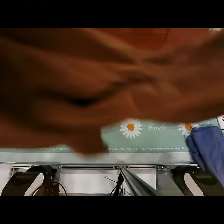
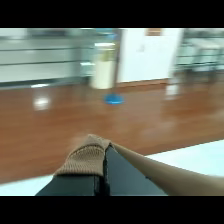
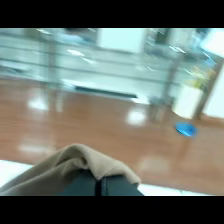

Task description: Fold the shirts.

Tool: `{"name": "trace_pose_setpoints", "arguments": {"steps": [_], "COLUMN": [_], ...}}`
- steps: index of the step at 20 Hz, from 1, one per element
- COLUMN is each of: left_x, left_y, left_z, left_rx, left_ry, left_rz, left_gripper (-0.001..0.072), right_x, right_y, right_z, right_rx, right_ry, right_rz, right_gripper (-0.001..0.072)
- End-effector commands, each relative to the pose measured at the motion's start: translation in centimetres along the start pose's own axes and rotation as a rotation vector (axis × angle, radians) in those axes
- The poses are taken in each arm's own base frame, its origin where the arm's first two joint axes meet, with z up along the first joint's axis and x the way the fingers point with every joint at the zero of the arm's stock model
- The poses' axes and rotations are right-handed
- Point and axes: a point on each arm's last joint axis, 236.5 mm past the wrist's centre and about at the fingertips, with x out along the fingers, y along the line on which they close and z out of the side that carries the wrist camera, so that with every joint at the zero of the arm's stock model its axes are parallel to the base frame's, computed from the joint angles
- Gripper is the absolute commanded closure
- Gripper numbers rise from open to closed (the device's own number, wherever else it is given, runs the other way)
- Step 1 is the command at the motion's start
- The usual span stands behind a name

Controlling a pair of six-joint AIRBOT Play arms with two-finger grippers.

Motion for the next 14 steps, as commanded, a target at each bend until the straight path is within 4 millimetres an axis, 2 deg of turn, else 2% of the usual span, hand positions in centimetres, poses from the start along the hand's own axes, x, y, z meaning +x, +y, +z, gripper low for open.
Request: {"name": "trace_pose_setpoints", "arguments": {"steps": [1,4,5,8,9,11,14], "left_x": [-3.1,-0.9,0.5,4.8,6.7,10.8,16.8], "left_y": [2.2,3.5,4.1,6.1,6.2,6.2,8.1], "left_z": [-4.0,-10.2,-13.0,-23.2,-26.5,-31.8,-38.1], "left_rx": [-0.028,-0.102,-0.151,-0.286,-0.333,-0.457,-0.572], "left_ry": [0.124,0.327,0.406,0.641,0.685,0.695,0.669], "left_rz": [0.131,0.148,0.159,0.185,0.167,0.127,0.132], "left_gripper": [0.0691,0.0691,0.069,0.069,0.069,0.069,0.069], "right_x": [-1.5,1.3,2.6,7.6,9.5,13.9,21.2], "right_y": [-2.1,-2.1,-2.1,-2.2,-2.4,-3.2,-3.8], "right_z": [-3.7,-8.8,-10.8,-18.3,-21.0,-25.9,-32.0], "right_rx": [0.036,0.06,0.066,0.092,0.1,0.107,0.123], "right_ry": [0.102,0.267,0.329,0.515,0.567,0.649,0.765], "right_rz": [-0.102,-0.093,-0.088,-0.08,-0.083,-0.104,-0.103], "right_gripper": [0.0686,0.0686,0.0686,0.0686,0.0686,0.0688,0.0688]}}
